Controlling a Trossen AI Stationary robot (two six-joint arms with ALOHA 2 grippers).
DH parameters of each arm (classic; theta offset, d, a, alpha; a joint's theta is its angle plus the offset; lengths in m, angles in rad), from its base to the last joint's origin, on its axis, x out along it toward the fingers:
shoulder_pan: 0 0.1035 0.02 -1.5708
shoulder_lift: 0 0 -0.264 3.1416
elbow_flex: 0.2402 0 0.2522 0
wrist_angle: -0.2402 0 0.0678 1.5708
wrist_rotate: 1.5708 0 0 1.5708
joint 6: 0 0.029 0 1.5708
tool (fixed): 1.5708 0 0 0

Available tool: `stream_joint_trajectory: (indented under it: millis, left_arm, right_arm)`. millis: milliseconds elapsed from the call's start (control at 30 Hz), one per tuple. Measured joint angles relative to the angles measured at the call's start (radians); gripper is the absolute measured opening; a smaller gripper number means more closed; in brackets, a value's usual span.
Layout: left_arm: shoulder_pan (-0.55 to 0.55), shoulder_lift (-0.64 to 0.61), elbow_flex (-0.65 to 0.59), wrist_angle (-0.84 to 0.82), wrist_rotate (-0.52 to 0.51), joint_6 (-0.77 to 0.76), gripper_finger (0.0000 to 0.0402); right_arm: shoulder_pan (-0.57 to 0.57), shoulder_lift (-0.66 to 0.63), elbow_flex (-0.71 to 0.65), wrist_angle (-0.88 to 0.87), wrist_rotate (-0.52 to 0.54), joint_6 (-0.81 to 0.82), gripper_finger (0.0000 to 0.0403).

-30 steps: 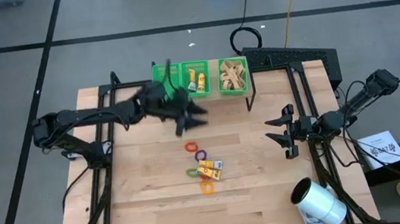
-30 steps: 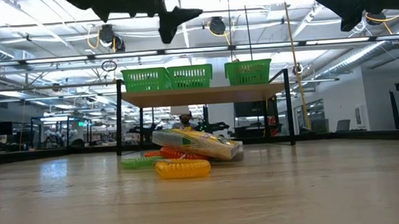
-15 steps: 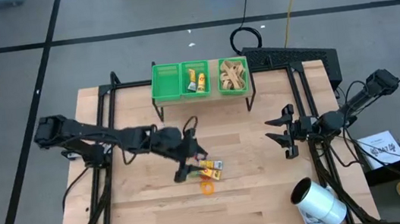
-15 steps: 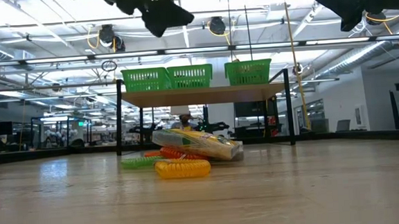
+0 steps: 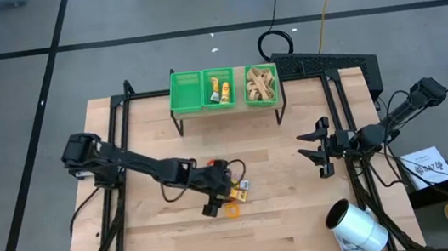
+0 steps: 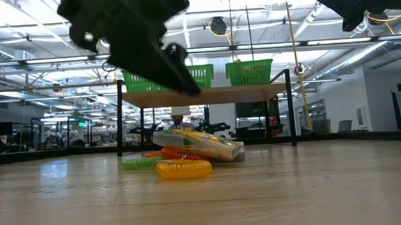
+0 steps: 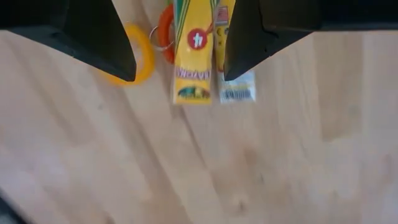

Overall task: Pick & Place Office Desk Supplies
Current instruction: Put the yellow crayon box into the middle green bin on the shelf

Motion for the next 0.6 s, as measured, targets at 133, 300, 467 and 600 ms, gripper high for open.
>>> stream_joint_trajectory:
  millis: [133,300,467,600]
  left_arm:
    - [0.002,0.065,0.0,-0.003,0.0,-0.002,0.025]
    - [0.015,0.131,0.0,-0.001,0.0,-0.007,0.025]
    - [0.03,0.173,0.0,-0.005,-0.012,-0.042,0.025]
    - [0.035,0.181,0.0,-0.003,-0.016,-0.053,0.0249]
  right_arm:
    - [0.0,0.0,0.0,0.0,0.0,0.0,0.0183]
    - [0.0,0.0,0.0,0.0,0.0,0.0,0.0183]
    - [0.0,0.0,0.0,0.0,0.0,0.0,0.0183]
    - [0.0,0.0,0.0,0.0,0.0,0.0,0.0183]
